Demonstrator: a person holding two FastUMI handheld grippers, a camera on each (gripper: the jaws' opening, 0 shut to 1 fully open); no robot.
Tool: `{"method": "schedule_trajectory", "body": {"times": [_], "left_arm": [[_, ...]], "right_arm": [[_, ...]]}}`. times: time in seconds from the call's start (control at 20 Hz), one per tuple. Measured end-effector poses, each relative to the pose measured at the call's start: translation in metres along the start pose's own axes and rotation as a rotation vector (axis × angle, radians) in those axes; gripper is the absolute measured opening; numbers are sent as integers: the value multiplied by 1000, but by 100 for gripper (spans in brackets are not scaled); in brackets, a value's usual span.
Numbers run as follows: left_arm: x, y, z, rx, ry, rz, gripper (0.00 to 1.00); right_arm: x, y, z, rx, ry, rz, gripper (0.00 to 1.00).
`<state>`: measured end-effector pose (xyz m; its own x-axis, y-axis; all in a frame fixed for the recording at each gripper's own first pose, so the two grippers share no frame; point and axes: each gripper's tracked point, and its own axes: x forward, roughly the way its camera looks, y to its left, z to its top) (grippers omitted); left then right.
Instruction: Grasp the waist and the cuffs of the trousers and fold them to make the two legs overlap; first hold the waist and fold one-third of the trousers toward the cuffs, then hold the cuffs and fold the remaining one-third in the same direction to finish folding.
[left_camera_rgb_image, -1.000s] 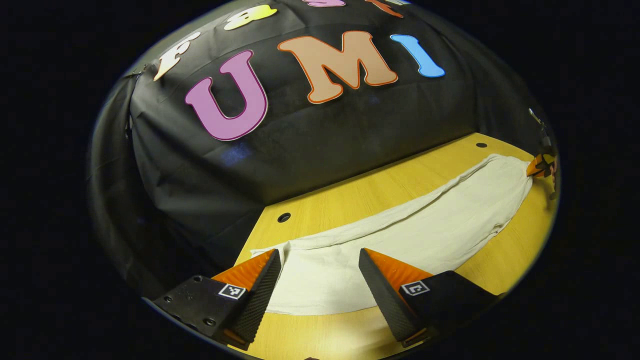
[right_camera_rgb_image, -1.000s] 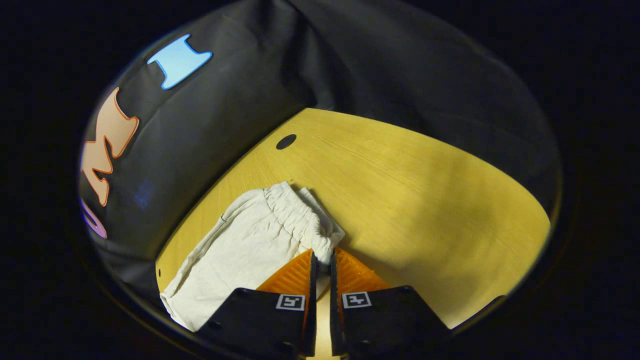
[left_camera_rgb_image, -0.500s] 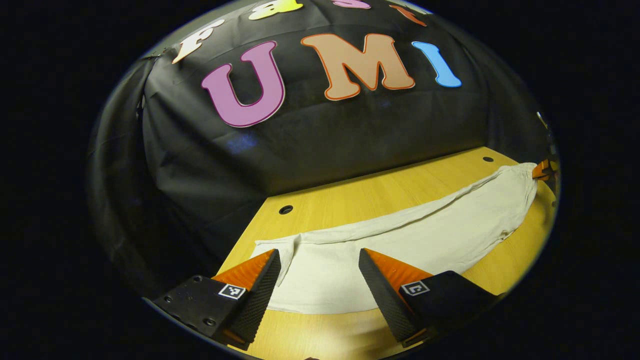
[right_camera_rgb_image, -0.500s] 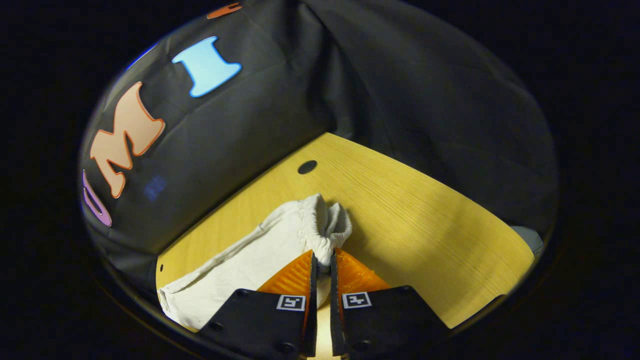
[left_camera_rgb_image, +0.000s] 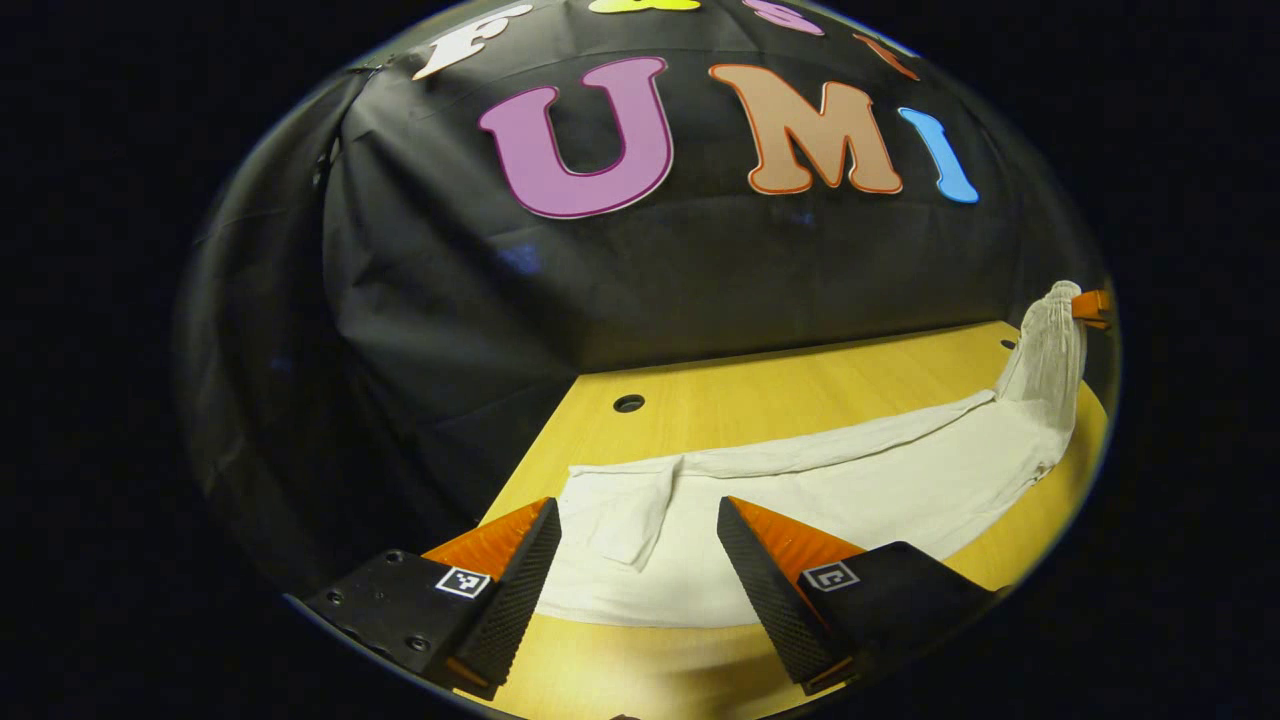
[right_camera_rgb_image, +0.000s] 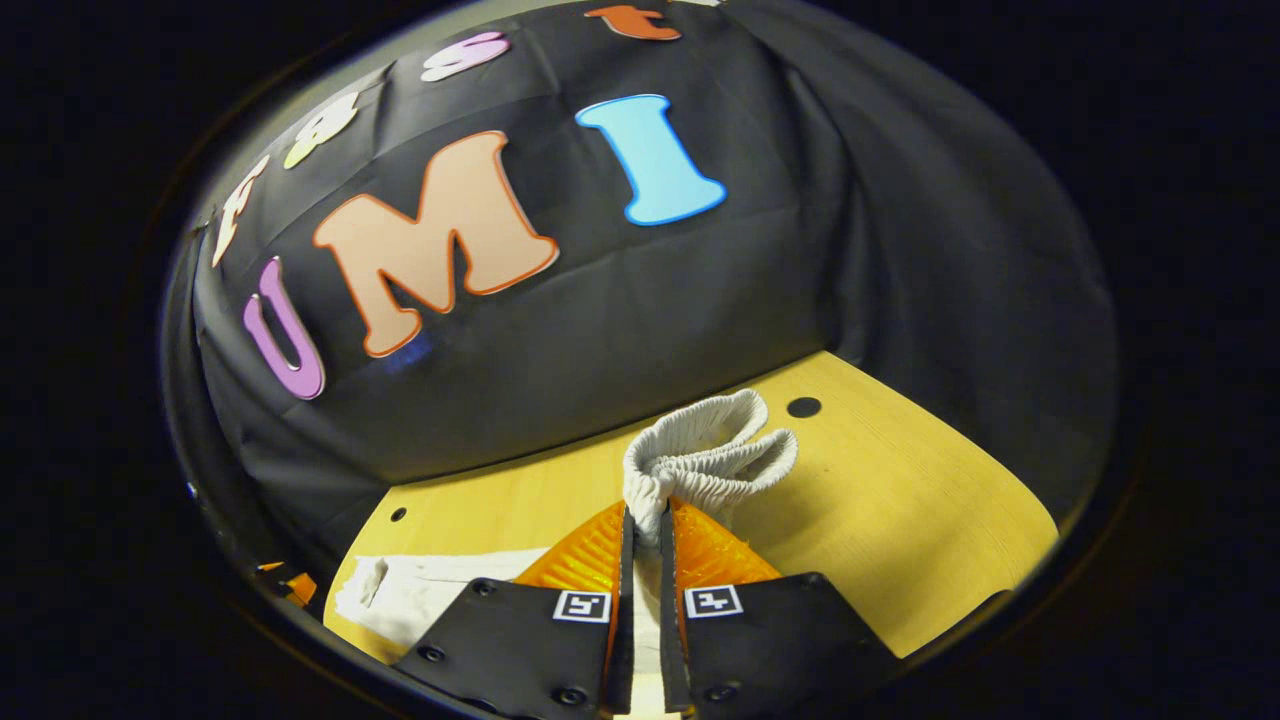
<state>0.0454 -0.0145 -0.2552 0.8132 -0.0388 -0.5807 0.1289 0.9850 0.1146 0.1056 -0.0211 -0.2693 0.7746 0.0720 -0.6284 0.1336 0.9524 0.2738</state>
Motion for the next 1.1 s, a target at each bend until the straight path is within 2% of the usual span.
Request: {"method": "schedule_trajectory", "body": {"times": [0.15, 0.5, 0.65, 0.7, 0.9, 1.1], "left_arm": [[0, 28, -9, -24, 9, 19, 97], [2, 79, -35, -43, 43, 53, 97], [2, 92, -43, -46, 54, 58, 92], [1, 97, -44, -49, 56, 60, 97], [5, 111, -57, -68, 73, 57, 96], [10, 116, -70, -73, 98, 45, 97]], "right_arm": [[3, 38, -4, -46, -3, 41, 13], [9, 121, -44, -142, 34, 124, 13], [14, 132, -75, -175, 72, 142, 13], [16, 139, -88, -195, 90, 151, 13], [18, 155, -136, -293, 162, 179, 13], [17, 153, -181, -382, 243, 185, 14]]}}
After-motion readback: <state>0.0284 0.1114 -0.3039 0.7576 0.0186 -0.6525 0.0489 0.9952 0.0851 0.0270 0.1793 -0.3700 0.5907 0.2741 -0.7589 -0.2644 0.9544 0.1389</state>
